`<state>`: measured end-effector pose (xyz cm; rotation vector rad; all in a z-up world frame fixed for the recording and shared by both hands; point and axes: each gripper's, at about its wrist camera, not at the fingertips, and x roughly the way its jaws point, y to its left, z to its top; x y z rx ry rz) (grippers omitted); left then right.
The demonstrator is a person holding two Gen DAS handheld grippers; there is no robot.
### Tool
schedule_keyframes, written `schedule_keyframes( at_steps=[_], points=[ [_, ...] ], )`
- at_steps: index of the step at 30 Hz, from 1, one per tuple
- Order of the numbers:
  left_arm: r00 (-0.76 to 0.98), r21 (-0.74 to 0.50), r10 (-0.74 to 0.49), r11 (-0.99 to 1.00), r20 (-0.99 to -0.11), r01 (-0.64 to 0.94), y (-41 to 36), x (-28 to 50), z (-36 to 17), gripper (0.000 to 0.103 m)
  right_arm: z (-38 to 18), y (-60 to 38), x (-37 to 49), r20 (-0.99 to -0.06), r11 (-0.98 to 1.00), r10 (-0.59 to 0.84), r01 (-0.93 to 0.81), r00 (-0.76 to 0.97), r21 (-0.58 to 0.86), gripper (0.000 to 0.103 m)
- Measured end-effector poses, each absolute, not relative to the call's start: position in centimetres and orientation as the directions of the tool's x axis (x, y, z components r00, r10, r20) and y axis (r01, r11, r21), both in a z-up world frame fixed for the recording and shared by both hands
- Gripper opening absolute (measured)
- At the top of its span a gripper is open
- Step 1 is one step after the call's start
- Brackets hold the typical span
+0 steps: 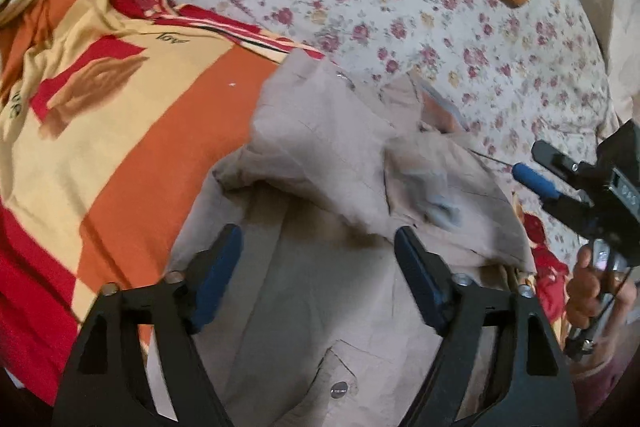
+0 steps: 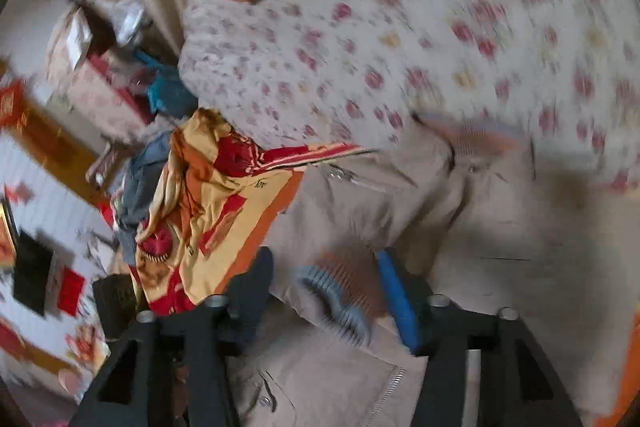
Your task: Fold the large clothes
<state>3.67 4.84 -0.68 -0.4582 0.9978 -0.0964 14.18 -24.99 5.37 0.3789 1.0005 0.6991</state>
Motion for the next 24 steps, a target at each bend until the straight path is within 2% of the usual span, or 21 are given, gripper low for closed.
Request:
schedule_keyframes(
  at_steps=[2, 5, 10, 16, 18, 20, 21, 22, 23, 24],
  points=[
    [0.55, -0.403, -0.283, 0.909, -0.786, -0.108, 4.4, 3.9, -0.7, 0.081, 4.9, -26.7, 13.6, -0.621, 0.722, 0.691, -0.327, 0.369, 0.609, 0.055],
    [0.54, -0.401, -0.303, 0.914, -0.786, -0.07, 3.1, 4.9, -1.0, 0.081, 4.8, -30.3, 11.8, -0.632, 0.757, 0.65, -0.283, 0.421, 0.589, 0.064],
    [0.523, -0.36, -0.294, 0.933, -0.8, -0.025, 0.2, 7.5, -1.8, 0.081, 4.4, -36.6, 8.2, -0.711, 0.874, 0.478, -0.192, 0.516, 0.447, 0.066],
    [0.513, -0.362, -0.253, 0.924, -0.82, -0.122, -1.1, 12.1, -3.6, 0.081, 2.2, -42.1, 4.7, -0.761, 0.948, 0.295, -0.078, 0.578, 0.309, 0.072],
    [0.534, -0.406, -0.269, 0.9, -0.802, -0.157, -1.0, 13.5, -4.1, 0.081, 1.1, -42.6, 4.7, -0.785, 0.964, 0.245, -0.057, 0.569, 0.26, 0.072],
    [0.538, -0.446, -0.291, 0.877, -0.791, -0.181, -0.8, 14.6, -4.5, 0.072, 0.3, -42.6, 5.1, -0.799, 0.973, 0.215, -0.057, 0.562, 0.222, 0.072],
    [0.533, -0.462, -0.312, 0.87, -0.787, -0.173, -1.0, 15.2, -4.7, 0.053, -0.2, -42.3, 5.4, -0.8, 0.978, 0.201, -0.068, 0.565, 0.198, 0.072],
    [0.514, -0.455, -0.319, 0.876, -0.796, -0.16, -1.3, 15.8, -4.9, 0.043, -0.5, -41.9, 5.7, -0.799, 0.982, 0.184, -0.076, 0.572, 0.171, 0.072],
    [0.5, -0.442, -0.316, 0.884, -0.806, -0.154, -1.6, 16.1, -4.9, 0.035, -0.9, -41.5, 5.9, -0.798, 0.985, 0.173, -0.086, 0.577, 0.151, 0.072],
    [0.493, -0.426, -0.309, 0.894, -0.813, -0.142, -1.9, 16.3, -4.7, 0.029, -1.2, -41.2, 6.1, -0.798, 0.986, 0.164, -0.102, 0.579, 0.128, 0.066]
  ],
)
